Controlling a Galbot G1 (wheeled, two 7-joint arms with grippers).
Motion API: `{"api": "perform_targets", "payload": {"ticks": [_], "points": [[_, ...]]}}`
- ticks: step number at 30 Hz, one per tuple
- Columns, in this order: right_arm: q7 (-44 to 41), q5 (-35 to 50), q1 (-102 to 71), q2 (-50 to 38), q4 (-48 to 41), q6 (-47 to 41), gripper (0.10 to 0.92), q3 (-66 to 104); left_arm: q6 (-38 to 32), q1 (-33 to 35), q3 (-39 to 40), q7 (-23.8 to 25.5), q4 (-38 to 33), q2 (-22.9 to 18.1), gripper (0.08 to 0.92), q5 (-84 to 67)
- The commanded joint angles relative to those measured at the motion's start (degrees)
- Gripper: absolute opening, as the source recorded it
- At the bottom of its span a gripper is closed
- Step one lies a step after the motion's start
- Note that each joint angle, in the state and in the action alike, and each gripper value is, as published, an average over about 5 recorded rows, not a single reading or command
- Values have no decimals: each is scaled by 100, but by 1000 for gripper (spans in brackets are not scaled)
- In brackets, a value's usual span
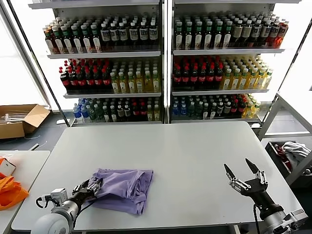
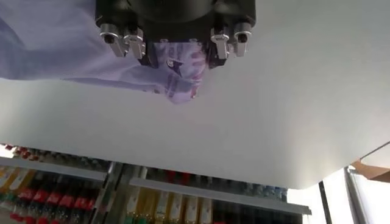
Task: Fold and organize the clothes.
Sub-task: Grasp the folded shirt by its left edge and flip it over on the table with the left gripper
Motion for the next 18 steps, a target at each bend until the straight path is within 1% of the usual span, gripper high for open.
{"api": "perform_targets", "payload": {"ticks": [1,6,10,14,16,18], "points": [[-11,7,8,9,20,-1,823,31,40,128,91,147,26,-215,511,-58],[-22,8,-16,10,14,28,823,35,11,103,-40,58,-1,-354,373,-81],[-24,15,-29,21,7,56,823,74,-65,107,-423,-15,-138,-673,252,-107],[-25,24,-31,24,15,68,823,107,-198,167,-1122,-194,-343,-982,154,-322],[-27,21,-30,24,14,74,823,109,-201,198,-1636,-268,-429,-1039,132,-596],[-30,17,-28,24,13,77,823,102,-194,235,-2175,-249,-443,-1004,130,-825]]}}
